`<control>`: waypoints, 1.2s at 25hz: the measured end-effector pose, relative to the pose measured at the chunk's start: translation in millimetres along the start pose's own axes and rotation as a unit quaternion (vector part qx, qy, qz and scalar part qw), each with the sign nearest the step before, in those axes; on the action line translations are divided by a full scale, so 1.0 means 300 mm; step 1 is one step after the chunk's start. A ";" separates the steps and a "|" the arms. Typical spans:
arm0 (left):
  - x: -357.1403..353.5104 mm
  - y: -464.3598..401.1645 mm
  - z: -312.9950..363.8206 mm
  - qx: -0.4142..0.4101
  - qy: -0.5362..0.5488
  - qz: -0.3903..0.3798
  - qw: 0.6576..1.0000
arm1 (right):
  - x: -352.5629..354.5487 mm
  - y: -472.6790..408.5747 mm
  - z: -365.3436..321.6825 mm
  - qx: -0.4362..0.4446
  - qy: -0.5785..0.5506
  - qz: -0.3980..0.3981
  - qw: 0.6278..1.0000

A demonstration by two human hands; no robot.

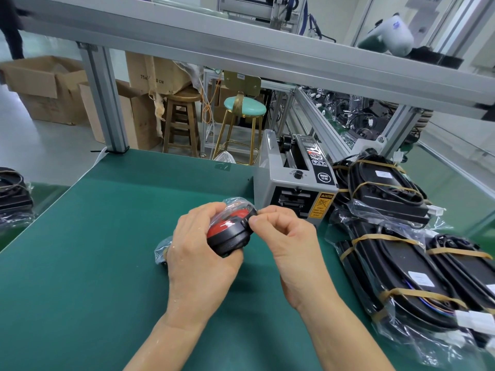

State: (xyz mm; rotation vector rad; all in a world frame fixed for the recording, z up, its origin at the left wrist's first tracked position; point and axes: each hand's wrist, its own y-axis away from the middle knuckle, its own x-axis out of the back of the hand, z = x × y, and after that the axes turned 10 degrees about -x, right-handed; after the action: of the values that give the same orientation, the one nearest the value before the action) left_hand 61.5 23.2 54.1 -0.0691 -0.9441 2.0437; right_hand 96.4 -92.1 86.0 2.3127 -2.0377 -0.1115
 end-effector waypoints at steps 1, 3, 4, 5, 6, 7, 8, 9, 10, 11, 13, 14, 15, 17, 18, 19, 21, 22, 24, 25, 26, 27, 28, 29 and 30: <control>0.000 0.000 -0.001 -0.001 0.000 0.000 1.000 | -0.001 0.000 0.000 0.004 0.001 0.002 1.000; 0.001 0.000 0.001 0.002 0.002 0.002 1.000 | -0.004 0.001 0.002 0.003 -0.007 -0.002 1.000; 0.002 0.000 0.002 0.003 0.003 0.004 1.000 | -0.006 0.001 0.003 -0.004 -0.019 -0.011 1.000; 0.004 0.001 0.005 0.004 0.004 0.005 1.000 | -0.007 0.001 0.005 -0.014 -0.039 -0.024 0.999; 0.005 0.001 0.006 0.005 0.004 0.006 1.000 | -0.008 0.002 0.007 -0.022 -0.061 -0.038 0.997; 0.006 0.000 0.007 0.005 0.004 0.007 1.000 | -0.008 0.001 0.009 -0.027 -0.078 -0.048 0.995; 0.007 0.000 0.006 0.006 0.003 0.006 1.000 | -0.007 0.000 0.009 -0.032 -0.087 -0.050 0.994; 0.007 -0.001 0.006 0.008 0.003 0.005 1.000 | -0.006 -0.002 0.010 -0.035 -0.086 -0.045 0.995; 0.006 -0.002 0.007 0.008 0.003 0.005 1.000 | -0.006 -0.003 0.010 -0.037 -0.080 -0.038 0.995; 0.006 -0.002 0.008 0.007 0.003 0.005 1.000 | -0.006 -0.003 0.010 -0.035 -0.073 -0.034 0.996; 0.005 -0.003 0.012 0.005 0.007 0.008 1.000 | -0.009 -0.001 0.007 -0.030 -0.063 -0.033 0.997; 0.004 -0.003 0.013 0.006 0.009 0.008 1.000 | -0.010 0.000 0.005 -0.027 -0.056 -0.031 0.998; 0.003 -0.004 0.013 0.007 0.010 0.008 1.000 | -0.009 -0.002 0.004 -0.022 -0.047 -0.028 0.998; 0.000 -0.004 0.014 0.009 0.010 0.004 1.000 | -0.008 -0.005 0.005 -0.015 -0.029 -0.016 0.999; 0.001 -0.005 0.014 0.010 0.008 0.001 1.000 | -0.007 -0.006 0.007 -0.010 -0.024 -0.008 1.000; 0.002 -0.005 0.013 0.011 0.008 -0.004 1.000 | -0.006 -0.006 0.010 -0.005 -0.019 -0.002 1.000; 0.009 -0.004 0.013 0.009 0.017 -0.013 1.000 | -0.004 -0.005 0.013 0.006 -0.014 0.006 1.000; 0.012 -0.003 0.017 0.008 0.030 -0.015 0.999 | -0.002 -0.004 0.014 0.013 -0.010 0.009 1.000; 0.015 -0.004 0.030 0.027 0.066 -0.009 0.997 | 0.002 -0.002 0.013 0.019 -0.004 0.012 1.000; 0.013 -0.006 0.036 0.039 0.077 -0.001 0.996 | 0.002 0.000 0.012 0.018 -0.003 0.013 1.000; 0.009 -0.008 0.040 0.050 0.078 0.010 0.996 | 0.002 0.002 0.012 0.017 -0.003 0.014 1.000; 0.003 -0.010 0.043 0.060 0.074 0.022 0.995 | 0.002 0.003 0.012 0.015 -0.002 0.017 1.000; -0.002 -0.013 0.045 0.070 0.069 0.032 0.995 | 0.001 0.005 0.012 0.014 0.000 0.020 1.000; -0.007 -0.016 0.047 0.080 0.066 0.039 0.994 | 0.001 0.004 0.012 0.015 0.003 0.025 1.000; -0.014 -0.019 0.049 0.090 0.063 0.042 0.993 | 0.001 0.005 0.015 0.018 0.009 0.030 0.999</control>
State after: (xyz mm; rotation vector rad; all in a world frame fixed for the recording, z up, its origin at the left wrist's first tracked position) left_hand 62.5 13.4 67.0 -0.1411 -0.6849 2.1656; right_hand 94.4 -92.7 81.8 2.2612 -2.1162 -0.0530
